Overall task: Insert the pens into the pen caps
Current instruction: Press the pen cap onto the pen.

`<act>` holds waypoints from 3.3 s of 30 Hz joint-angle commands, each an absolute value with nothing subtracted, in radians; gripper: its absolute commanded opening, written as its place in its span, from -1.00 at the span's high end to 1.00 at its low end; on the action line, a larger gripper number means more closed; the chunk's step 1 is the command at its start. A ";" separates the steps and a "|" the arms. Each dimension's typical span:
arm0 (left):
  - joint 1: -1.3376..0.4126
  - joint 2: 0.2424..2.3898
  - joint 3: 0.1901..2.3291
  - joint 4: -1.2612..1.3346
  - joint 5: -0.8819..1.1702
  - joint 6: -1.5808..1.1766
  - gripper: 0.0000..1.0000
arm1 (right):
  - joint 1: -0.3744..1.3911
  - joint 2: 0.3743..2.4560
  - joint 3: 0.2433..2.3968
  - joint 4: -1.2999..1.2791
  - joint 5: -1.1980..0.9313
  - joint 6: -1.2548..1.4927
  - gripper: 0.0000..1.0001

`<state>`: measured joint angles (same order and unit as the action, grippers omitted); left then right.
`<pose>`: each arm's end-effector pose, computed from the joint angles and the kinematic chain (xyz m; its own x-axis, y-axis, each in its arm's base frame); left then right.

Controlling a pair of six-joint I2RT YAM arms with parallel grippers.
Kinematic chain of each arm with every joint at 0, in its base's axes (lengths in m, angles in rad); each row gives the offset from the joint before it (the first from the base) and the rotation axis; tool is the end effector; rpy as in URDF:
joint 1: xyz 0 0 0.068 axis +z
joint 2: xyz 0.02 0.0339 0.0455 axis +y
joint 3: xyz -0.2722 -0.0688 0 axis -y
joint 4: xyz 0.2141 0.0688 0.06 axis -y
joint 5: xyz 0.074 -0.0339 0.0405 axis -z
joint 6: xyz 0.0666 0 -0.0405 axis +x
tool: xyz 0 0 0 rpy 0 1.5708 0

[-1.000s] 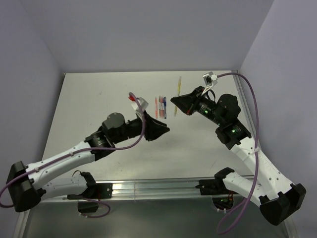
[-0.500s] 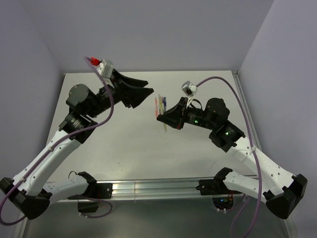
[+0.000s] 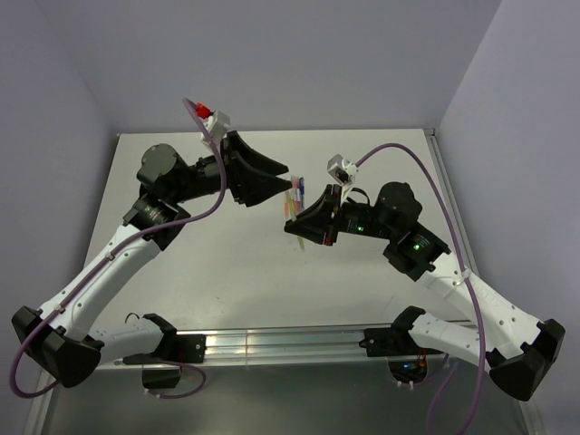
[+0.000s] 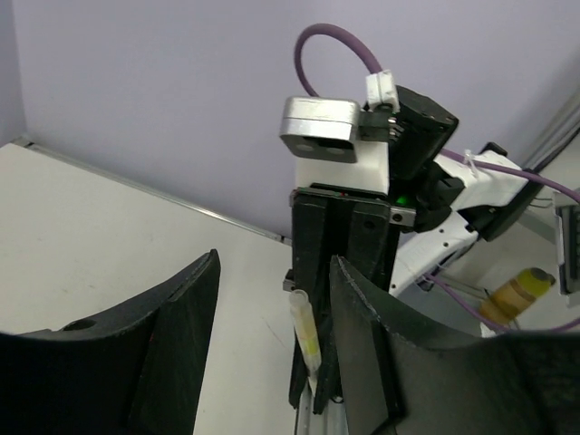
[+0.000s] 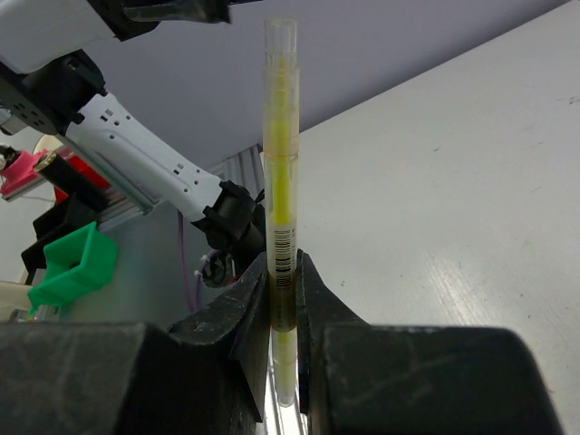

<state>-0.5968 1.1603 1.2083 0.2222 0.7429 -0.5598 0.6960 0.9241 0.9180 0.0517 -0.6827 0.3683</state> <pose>0.1740 -0.1727 0.4661 -0.3190 -0.2561 -0.9125 0.9249 0.1261 -0.3588 0.1235 0.1579 0.3952 -0.3206 0.0962 -0.9423 -0.9279 0.1680 0.3328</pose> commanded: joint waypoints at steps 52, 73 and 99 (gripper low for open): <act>-0.609 1.203 1.135 0.465 0.904 -0.739 0.93 | 0.706 0.931 0.976 0.057 -0.606 0.342 1.00; -0.696 1.172 1.146 0.285 0.614 -0.649 0.99 | 0.706 0.933 1.025 -0.023 -0.460 0.334 1.00; -0.844 1.173 1.132 0.104 0.319 -0.601 0.99 | 0.706 0.979 1.121 -0.118 -0.238 0.344 1.00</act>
<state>-0.7921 1.1862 1.1324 0.1783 0.2771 -0.6235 0.7120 0.9718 1.0416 -0.2089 -0.3428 0.3229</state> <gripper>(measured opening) 0.162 0.180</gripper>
